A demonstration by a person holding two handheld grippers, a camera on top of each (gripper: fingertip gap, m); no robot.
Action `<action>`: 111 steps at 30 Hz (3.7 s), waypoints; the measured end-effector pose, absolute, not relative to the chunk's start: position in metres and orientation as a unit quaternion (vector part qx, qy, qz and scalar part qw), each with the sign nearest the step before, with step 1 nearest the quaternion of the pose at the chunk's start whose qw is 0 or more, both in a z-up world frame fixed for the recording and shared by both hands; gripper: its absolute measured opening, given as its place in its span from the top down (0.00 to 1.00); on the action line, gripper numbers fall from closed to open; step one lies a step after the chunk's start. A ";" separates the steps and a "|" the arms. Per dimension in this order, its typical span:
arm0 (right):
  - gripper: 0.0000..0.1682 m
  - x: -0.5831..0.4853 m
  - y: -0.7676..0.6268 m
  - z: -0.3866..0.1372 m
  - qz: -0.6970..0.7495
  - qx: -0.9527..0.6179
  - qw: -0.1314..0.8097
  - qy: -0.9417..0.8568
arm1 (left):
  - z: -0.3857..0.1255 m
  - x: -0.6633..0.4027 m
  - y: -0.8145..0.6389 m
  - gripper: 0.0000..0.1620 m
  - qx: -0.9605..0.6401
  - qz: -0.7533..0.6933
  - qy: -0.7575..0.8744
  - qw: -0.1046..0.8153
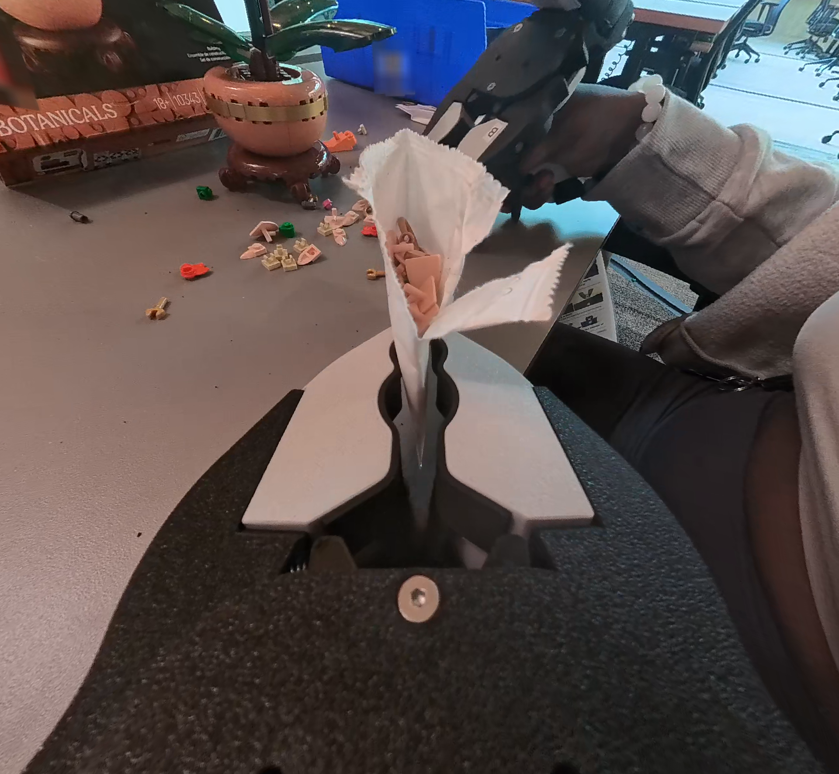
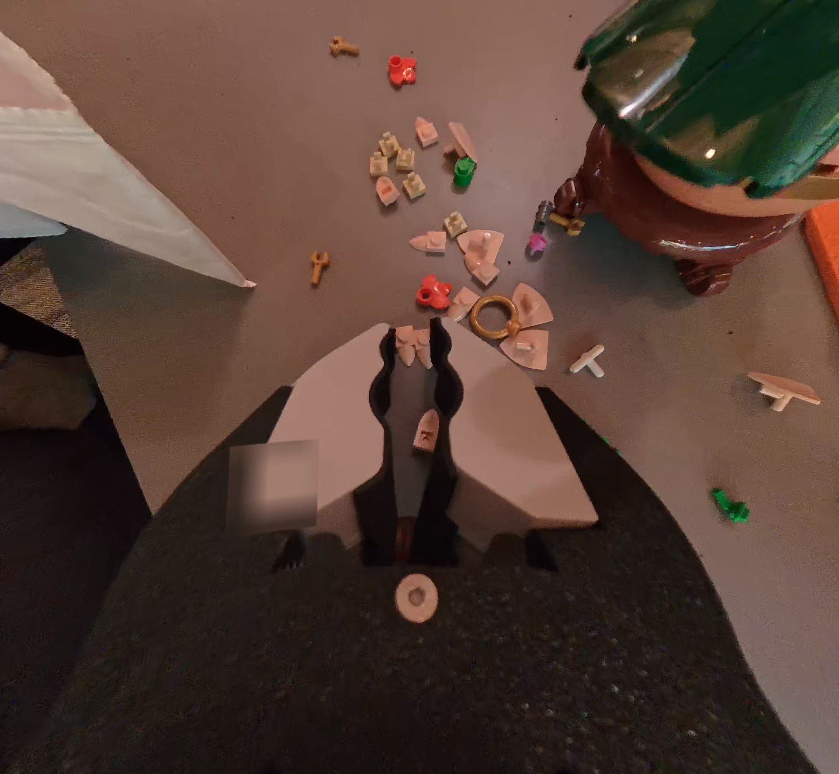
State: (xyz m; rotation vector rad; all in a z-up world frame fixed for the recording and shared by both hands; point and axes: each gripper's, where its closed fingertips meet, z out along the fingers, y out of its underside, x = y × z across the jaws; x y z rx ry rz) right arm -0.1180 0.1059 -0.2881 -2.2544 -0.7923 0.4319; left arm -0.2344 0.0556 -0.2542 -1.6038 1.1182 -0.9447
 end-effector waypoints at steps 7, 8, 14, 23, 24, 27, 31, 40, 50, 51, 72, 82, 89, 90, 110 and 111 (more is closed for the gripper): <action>0.92 -0.119 0.105 -0.278 0.170 -0.859 0.367 -0.315 | -0.254 -0.235 0.055 0.94 -0.653 -0.385 0.456 0.467; 0.91 -0.123 0.103 -0.270 0.180 -0.853 0.375 -0.316 | -0.254 -0.235 0.056 0.94 -0.653 -0.385 0.456 0.467; 0.91 -0.178 0.080 -0.185 0.274 -0.761 0.466 -0.358 | -0.254 -0.234 0.056 0.94 -0.654 -0.384 0.455 0.467; 0.89 -0.221 0.076 -0.200 0.246 -0.752 0.451 -0.413 | -0.254 -0.234 0.055 0.94 -0.653 -0.382 0.457 0.469; 0.87 -0.222 0.075 -0.195 0.265 -0.746 0.456 -0.406 | -0.254 -0.234 0.055 0.94 -0.653 -0.382 0.457 0.469; 0.83 -0.219 0.073 -0.190 0.293 -0.742 0.458 -0.392 | -0.254 -0.234 0.055 0.94 -0.653 -0.383 0.456 0.468; 0.83 -0.209 0.077 -0.196 0.258 -0.752 0.464 -0.392 | -0.254 -0.234 0.055 0.94 -0.653 -0.382 0.456 0.469; 0.72 -0.189 0.093 -0.210 0.226 -0.792 0.450 -0.345 | -0.254 -0.235 0.055 0.94 -0.652 -0.383 0.455 0.470; 0.85 -0.154 0.090 -0.259 0.183 -0.826 0.421 -0.327 | -0.254 -0.247 0.066 0.95 -0.680 -0.387 0.419 0.461; 0.86 -0.156 0.093 -0.264 0.171 -0.827 0.420 -0.334 | -0.253 -0.247 0.067 0.95 -0.679 -0.390 0.417 0.462; 0.97 -0.180 0.093 -0.203 0.271 -0.787 0.457 -0.314 | -0.254 -0.244 0.064 0.95 -0.671 -0.383 0.431 0.466; 0.88 -0.226 0.086 -0.191 0.304 -0.755 0.460 -0.355 | -0.254 -0.244 0.063 0.95 -0.669 -0.377 0.435 0.469; 0.84 -0.179 0.111 -0.201 0.206 -0.784 0.510 -0.286 | -0.255 -0.245 0.064 0.95 -0.671 -0.374 0.437 0.467; 0.82 -0.168 0.118 -0.215 0.179 -0.802 0.503 -0.269 | -0.255 -0.246 0.064 0.95 -0.671 -0.375 0.437 0.468; 0.92 -0.164 0.157 -0.288 0.124 -0.880 0.368 -0.273 | -0.256 -0.246 0.063 0.95 -0.672 -0.382 0.436 0.462; 0.92 -0.164 0.156 -0.287 0.124 -0.880 0.369 -0.273 | -0.256 -0.246 0.063 0.95 -0.671 -0.382 0.435 0.462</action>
